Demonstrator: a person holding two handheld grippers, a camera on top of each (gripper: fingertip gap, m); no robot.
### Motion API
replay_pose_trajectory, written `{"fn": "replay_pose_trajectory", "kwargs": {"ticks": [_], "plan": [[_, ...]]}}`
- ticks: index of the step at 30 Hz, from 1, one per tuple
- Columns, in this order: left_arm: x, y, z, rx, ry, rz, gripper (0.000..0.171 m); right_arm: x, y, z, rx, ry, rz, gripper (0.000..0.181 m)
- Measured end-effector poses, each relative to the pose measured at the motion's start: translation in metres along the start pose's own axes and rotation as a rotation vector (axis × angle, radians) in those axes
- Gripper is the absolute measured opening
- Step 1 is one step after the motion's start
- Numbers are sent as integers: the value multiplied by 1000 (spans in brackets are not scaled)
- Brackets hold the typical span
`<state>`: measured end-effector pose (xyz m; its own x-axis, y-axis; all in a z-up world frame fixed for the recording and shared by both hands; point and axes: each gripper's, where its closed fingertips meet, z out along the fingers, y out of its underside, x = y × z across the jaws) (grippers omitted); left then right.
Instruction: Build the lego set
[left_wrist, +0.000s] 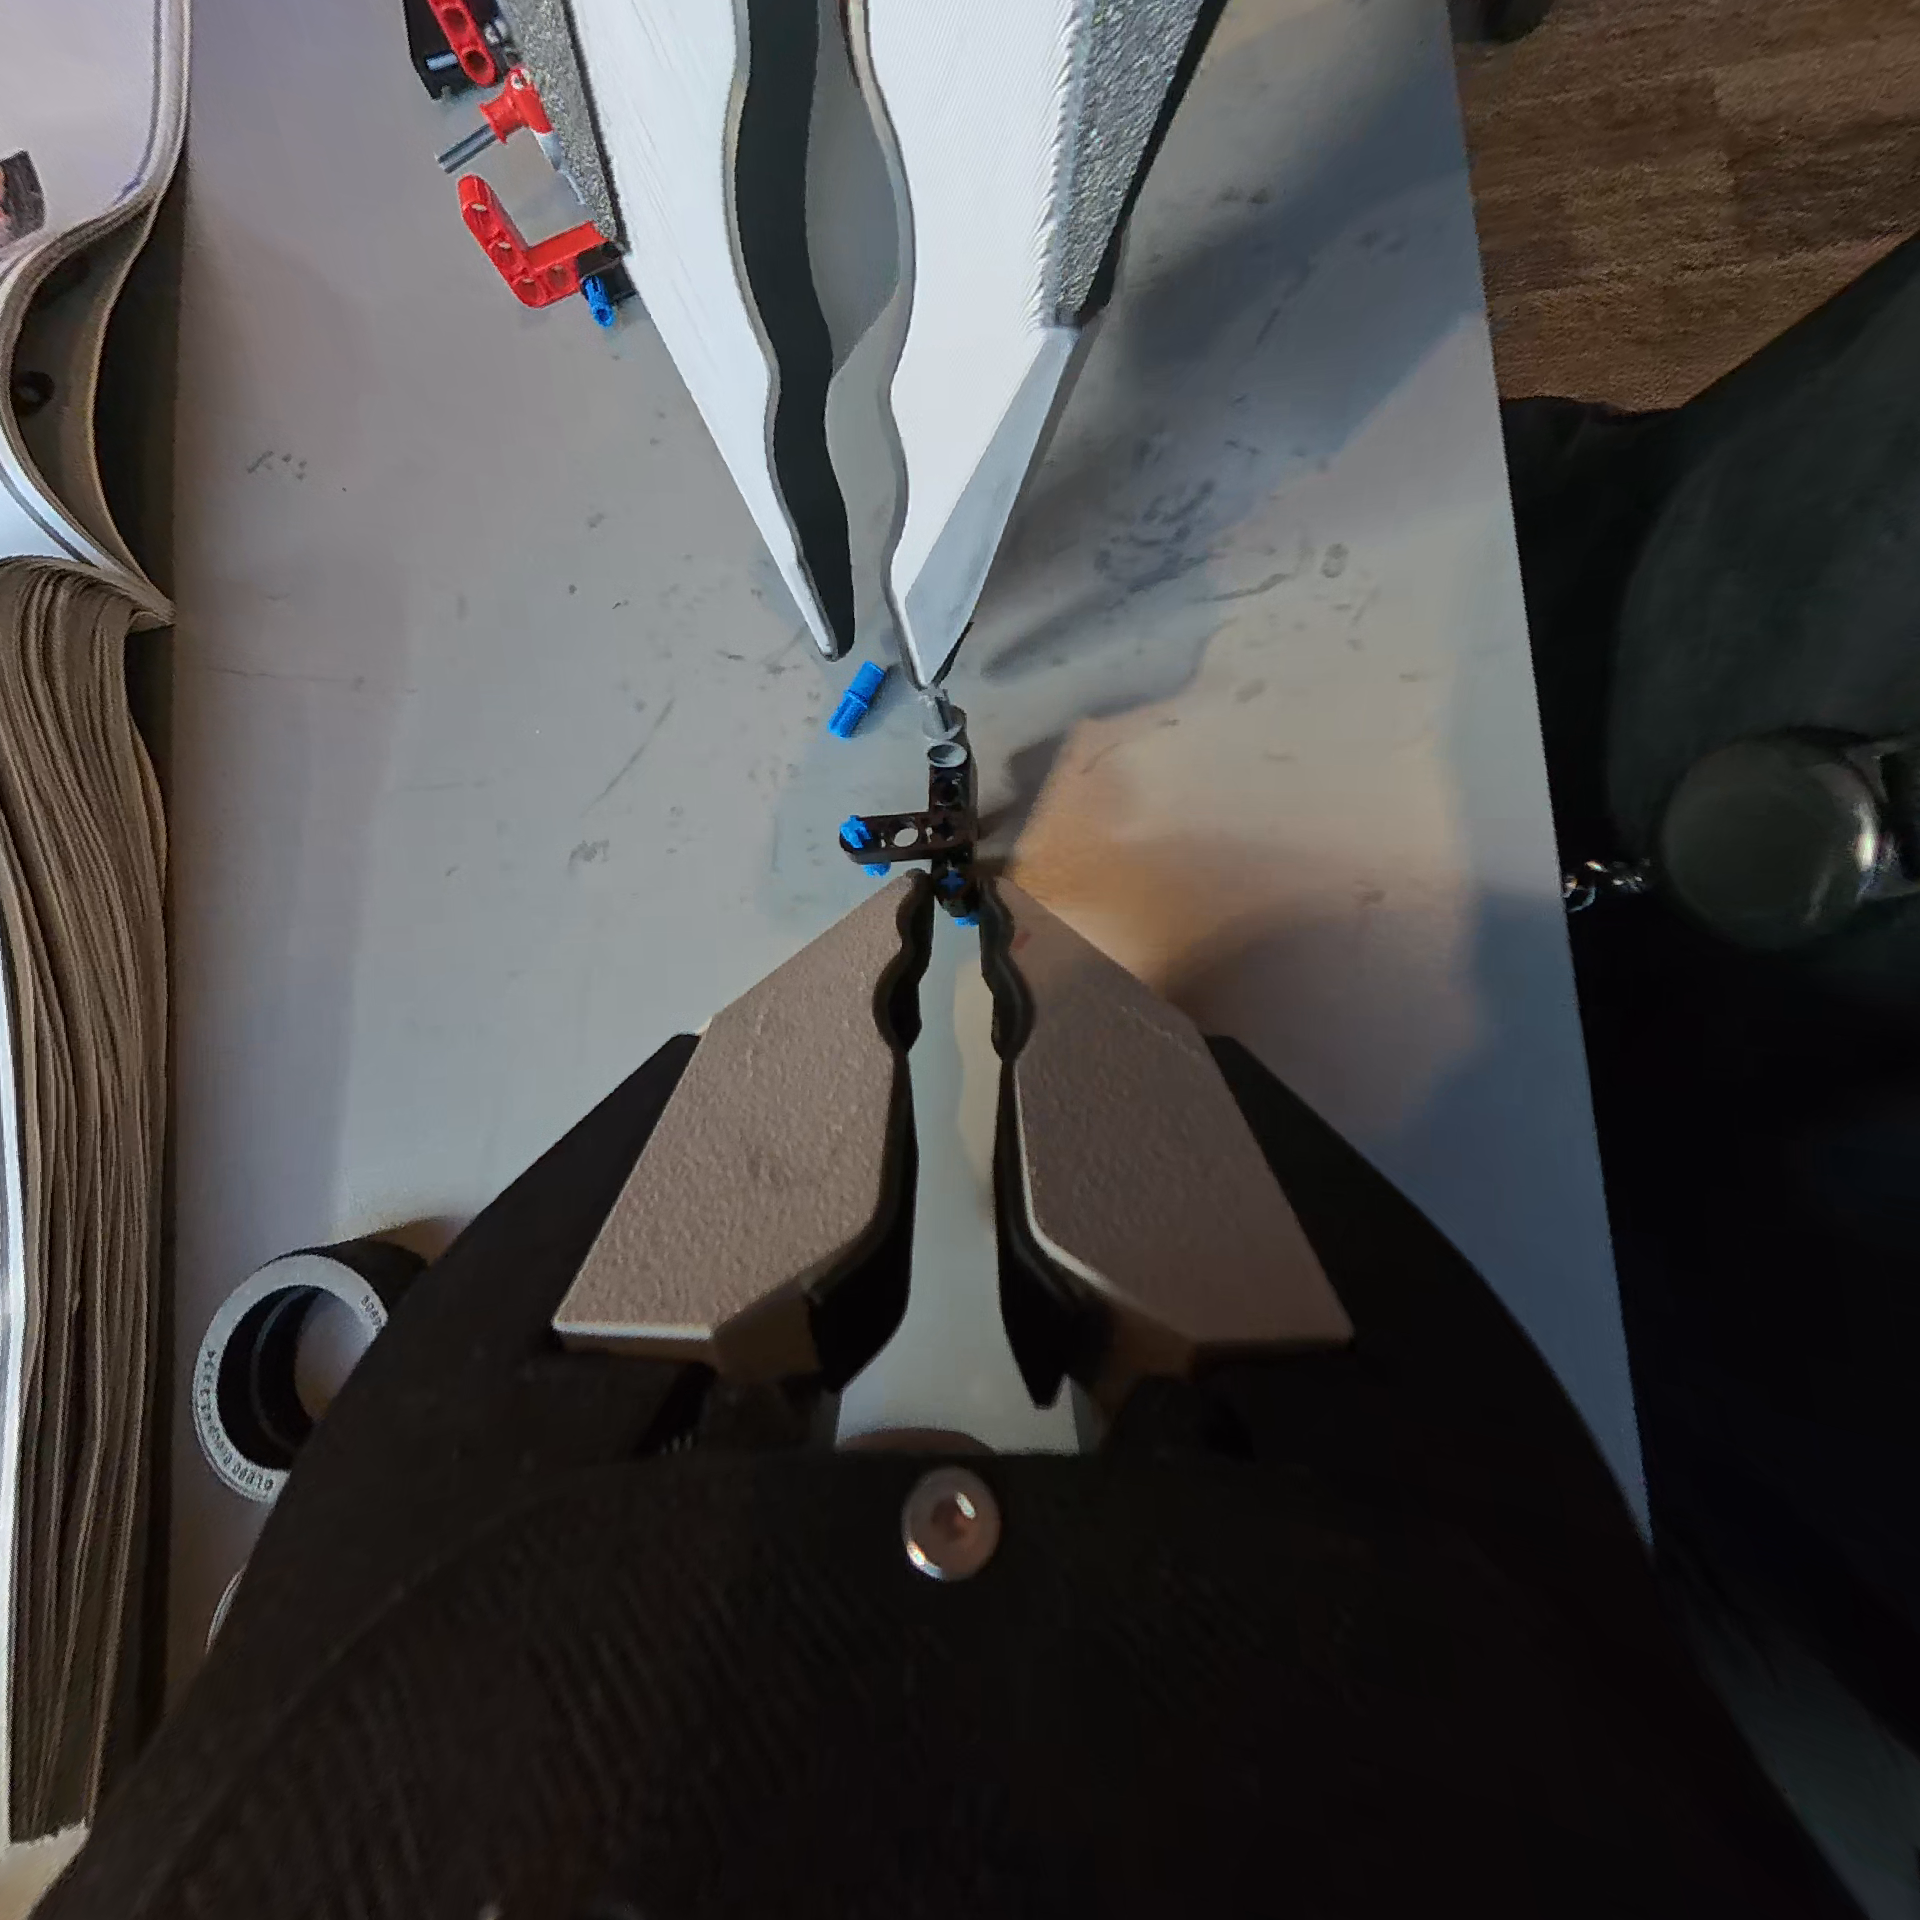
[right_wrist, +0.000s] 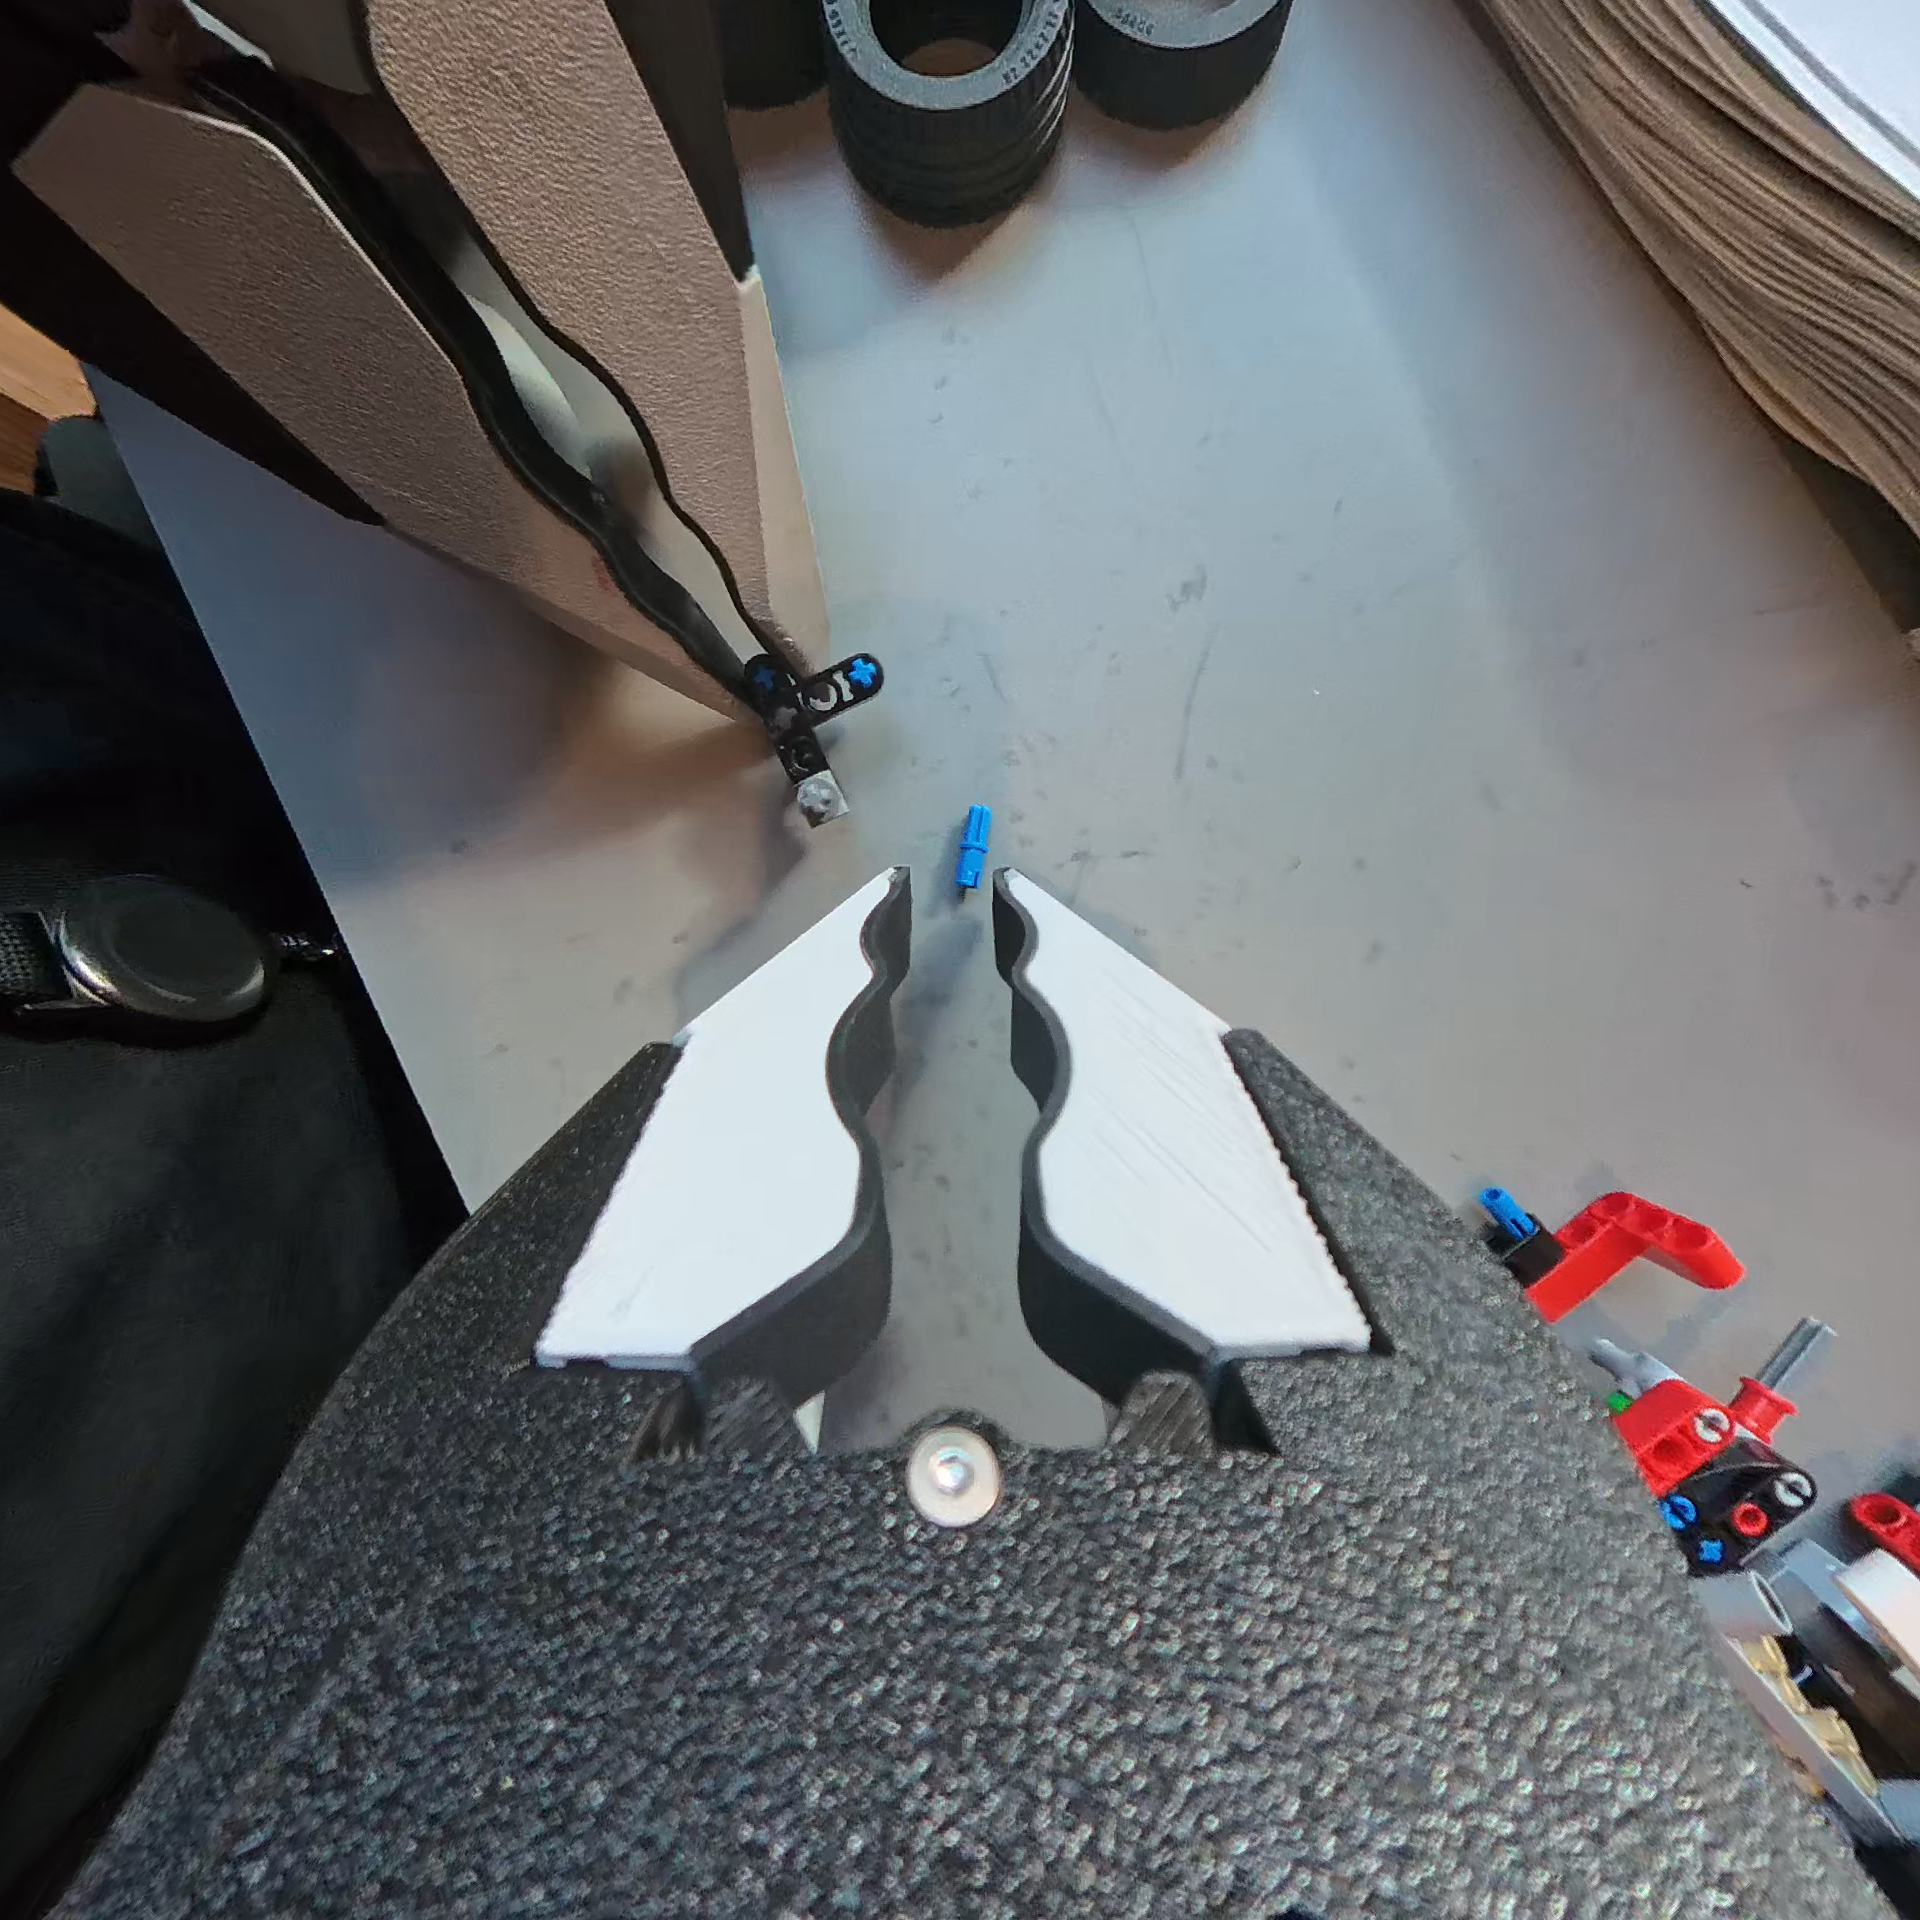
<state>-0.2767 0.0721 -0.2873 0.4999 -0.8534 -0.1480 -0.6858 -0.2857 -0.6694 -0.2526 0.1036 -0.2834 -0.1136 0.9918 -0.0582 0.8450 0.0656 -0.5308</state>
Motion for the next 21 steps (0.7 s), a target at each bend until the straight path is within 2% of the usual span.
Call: {"fn": "replay_pose_trajectory", "kwargs": {"ticks": [5, 11, 21], "plan": [[2, 0, -1, 18, -30, 35, 6, -1, 1, 4, -13, -1, -5, 14], [3, 0, -2, 50, -36, 29, 6, 2, 2, 5, -7, 1, 11, 5], [3, 1, -3, 53, -53, 18, 6, -4, 3, -6, 41, -8, 21, 4]]}}
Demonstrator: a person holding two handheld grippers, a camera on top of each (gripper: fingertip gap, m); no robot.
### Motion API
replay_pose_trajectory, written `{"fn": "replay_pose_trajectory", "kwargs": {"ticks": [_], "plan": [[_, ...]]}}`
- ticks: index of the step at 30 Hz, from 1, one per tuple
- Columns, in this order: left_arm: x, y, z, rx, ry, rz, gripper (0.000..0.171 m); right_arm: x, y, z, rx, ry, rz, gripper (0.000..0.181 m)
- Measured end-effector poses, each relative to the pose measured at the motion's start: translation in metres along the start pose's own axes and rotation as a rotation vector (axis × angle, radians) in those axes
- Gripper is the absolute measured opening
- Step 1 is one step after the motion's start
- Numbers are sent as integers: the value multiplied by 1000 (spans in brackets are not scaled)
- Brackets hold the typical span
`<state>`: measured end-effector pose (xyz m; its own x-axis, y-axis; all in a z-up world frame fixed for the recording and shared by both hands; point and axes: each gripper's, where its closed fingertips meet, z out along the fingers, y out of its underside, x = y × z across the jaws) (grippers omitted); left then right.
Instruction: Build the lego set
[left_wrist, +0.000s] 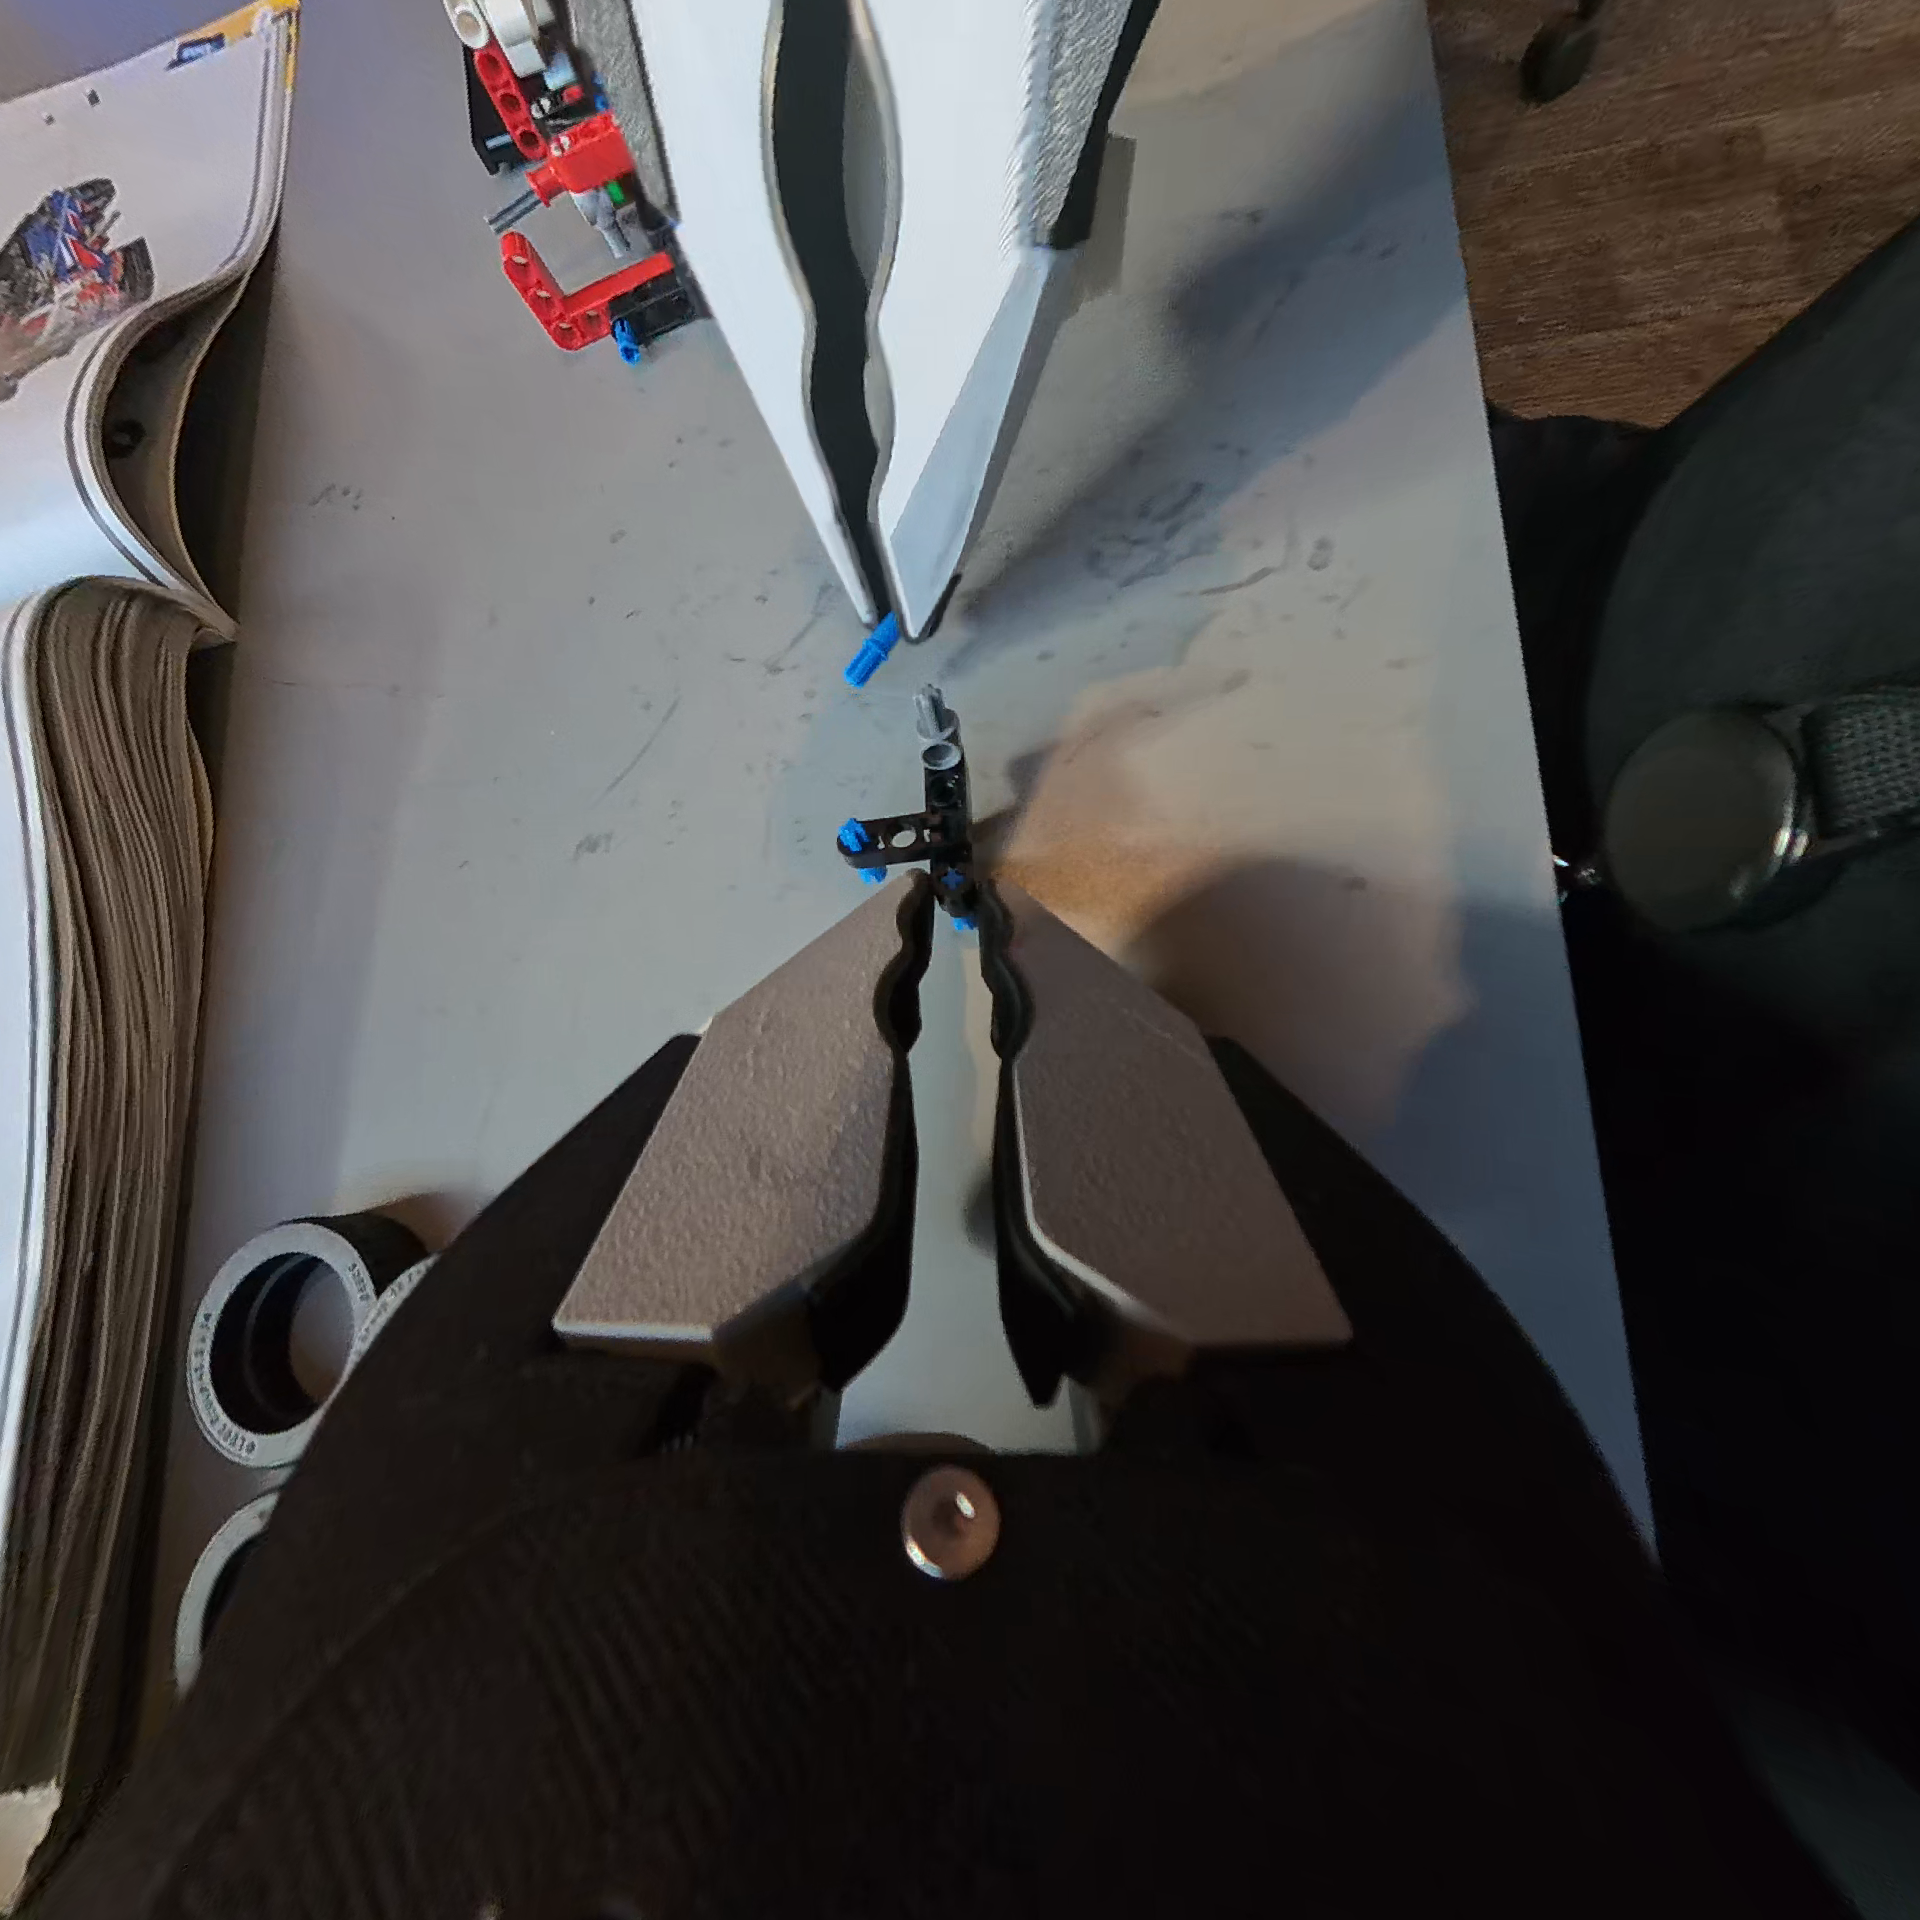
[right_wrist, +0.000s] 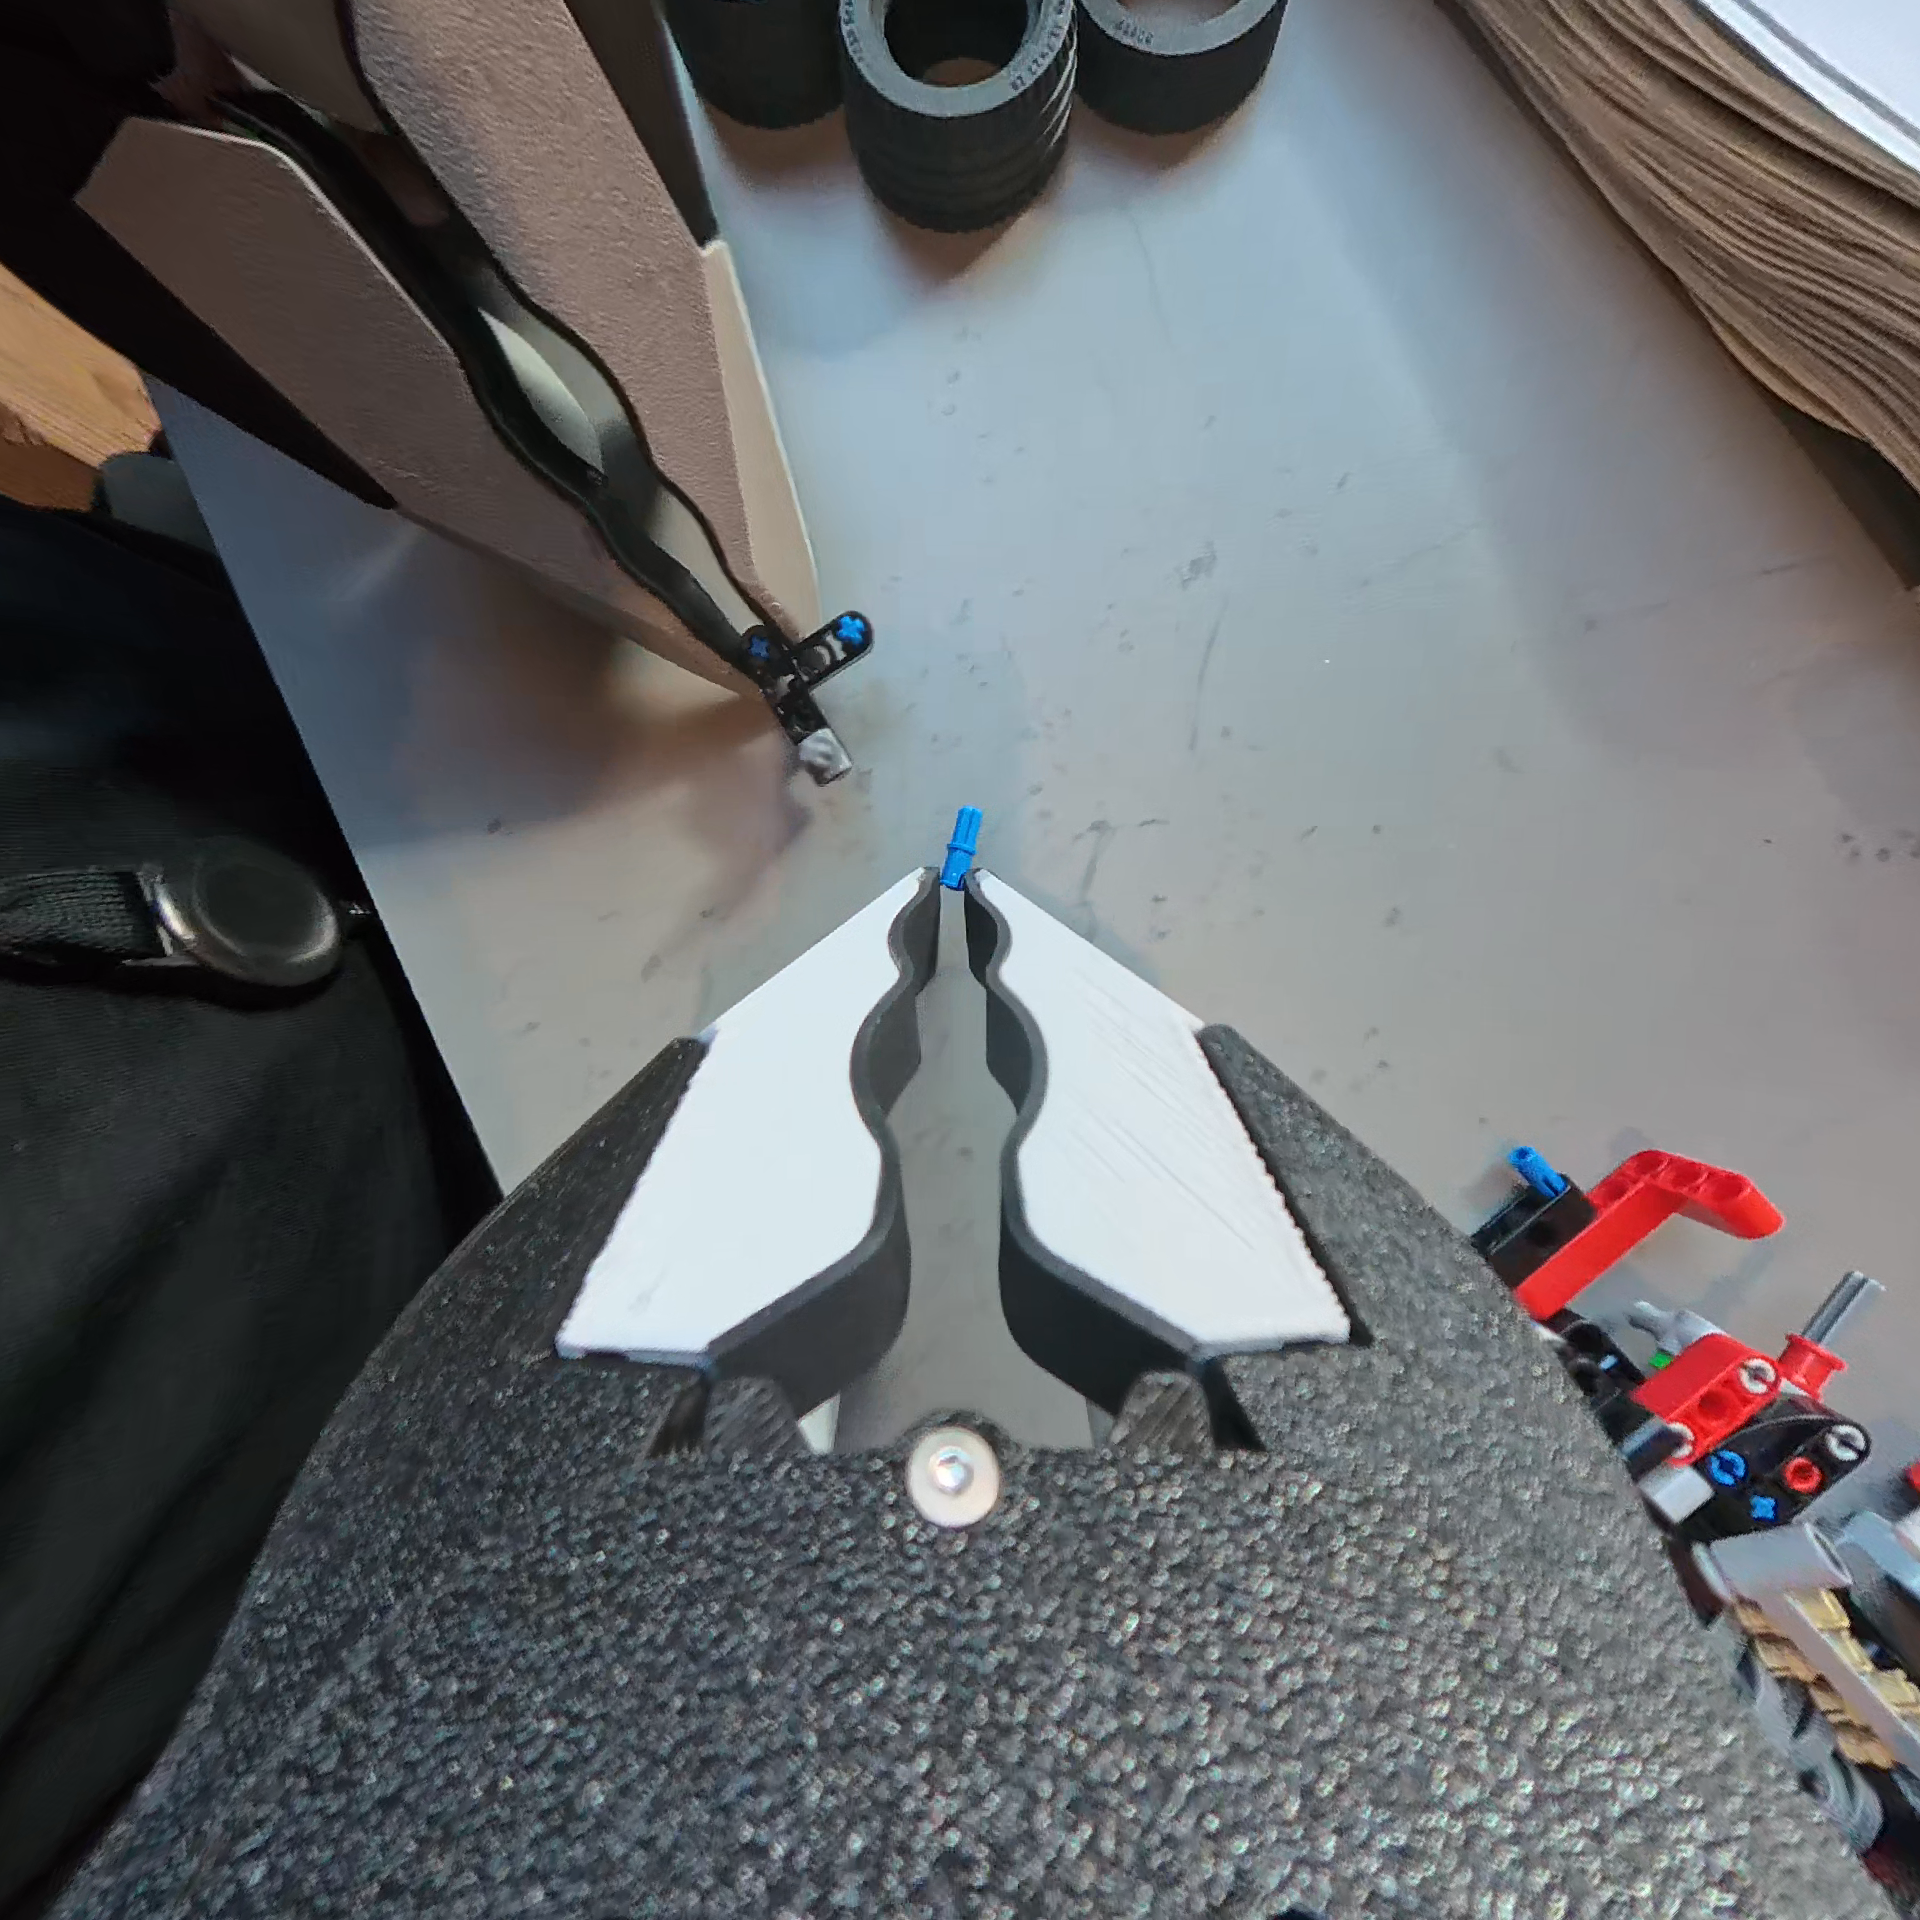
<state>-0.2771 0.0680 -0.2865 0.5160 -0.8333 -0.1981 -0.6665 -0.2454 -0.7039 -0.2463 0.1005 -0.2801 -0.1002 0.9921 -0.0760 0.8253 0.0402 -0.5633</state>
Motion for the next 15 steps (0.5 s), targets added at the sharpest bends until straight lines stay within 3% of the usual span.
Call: {"fn": "replay_pose_trajectory", "kwargs": {"ticks": [15], "plan": [[-4, -1, 1, -23, -14, -99, 18, -10, -15, -19, 122, -67, 53, 4]]}}
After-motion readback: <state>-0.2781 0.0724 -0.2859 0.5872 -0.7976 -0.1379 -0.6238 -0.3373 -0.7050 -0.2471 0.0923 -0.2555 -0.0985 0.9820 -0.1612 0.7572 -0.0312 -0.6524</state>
